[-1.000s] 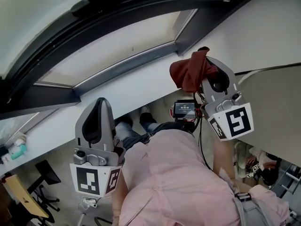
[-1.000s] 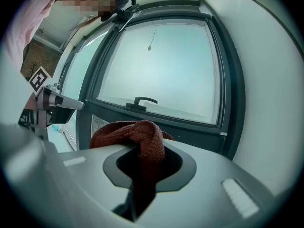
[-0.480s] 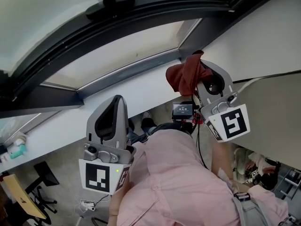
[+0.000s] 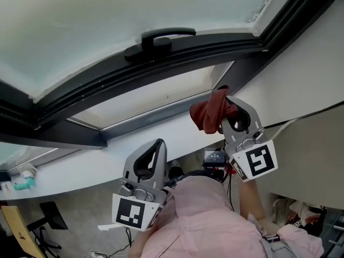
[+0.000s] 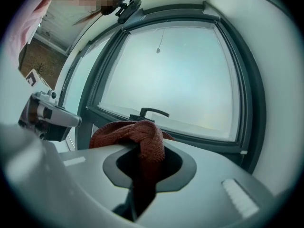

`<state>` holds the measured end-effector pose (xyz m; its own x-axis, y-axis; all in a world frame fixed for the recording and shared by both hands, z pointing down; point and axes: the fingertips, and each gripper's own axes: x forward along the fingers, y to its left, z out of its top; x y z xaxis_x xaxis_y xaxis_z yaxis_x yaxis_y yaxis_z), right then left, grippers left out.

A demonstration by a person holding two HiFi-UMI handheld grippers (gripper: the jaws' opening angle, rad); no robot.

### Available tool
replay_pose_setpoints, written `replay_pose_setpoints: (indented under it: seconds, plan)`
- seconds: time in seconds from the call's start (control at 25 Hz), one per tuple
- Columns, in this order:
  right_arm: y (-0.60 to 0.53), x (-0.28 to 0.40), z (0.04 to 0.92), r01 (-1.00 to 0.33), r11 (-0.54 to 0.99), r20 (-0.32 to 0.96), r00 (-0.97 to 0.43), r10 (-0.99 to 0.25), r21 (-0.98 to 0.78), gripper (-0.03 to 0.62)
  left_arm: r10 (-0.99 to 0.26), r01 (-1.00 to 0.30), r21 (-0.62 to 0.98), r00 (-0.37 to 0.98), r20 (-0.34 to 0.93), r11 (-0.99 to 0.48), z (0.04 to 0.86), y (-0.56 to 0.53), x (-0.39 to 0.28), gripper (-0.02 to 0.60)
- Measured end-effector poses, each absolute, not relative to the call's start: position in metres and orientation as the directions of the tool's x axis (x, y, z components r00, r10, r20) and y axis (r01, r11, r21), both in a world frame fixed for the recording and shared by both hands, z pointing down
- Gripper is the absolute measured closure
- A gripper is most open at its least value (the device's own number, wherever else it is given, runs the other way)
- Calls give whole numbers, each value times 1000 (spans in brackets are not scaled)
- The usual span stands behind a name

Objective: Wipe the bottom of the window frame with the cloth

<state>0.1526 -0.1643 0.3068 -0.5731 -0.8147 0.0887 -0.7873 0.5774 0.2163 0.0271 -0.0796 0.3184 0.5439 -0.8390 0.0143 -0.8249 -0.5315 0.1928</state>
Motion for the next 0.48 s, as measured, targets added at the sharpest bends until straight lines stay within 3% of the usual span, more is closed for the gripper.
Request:
replay_pose_setpoints:
  seconds: [0.32, 0.48]
  plan:
    - [-242, 112, 260, -813, 522, 12, -537, -843, 258, 537, -826, -816, 186, 563, 35, -548, 321, -67, 43, 586]
    - [-289, 105, 260, -840, 483, 65, -483, -873, 245, 537, -852, -836, 199, 523, 12, -511, 318, -67, 39, 586]
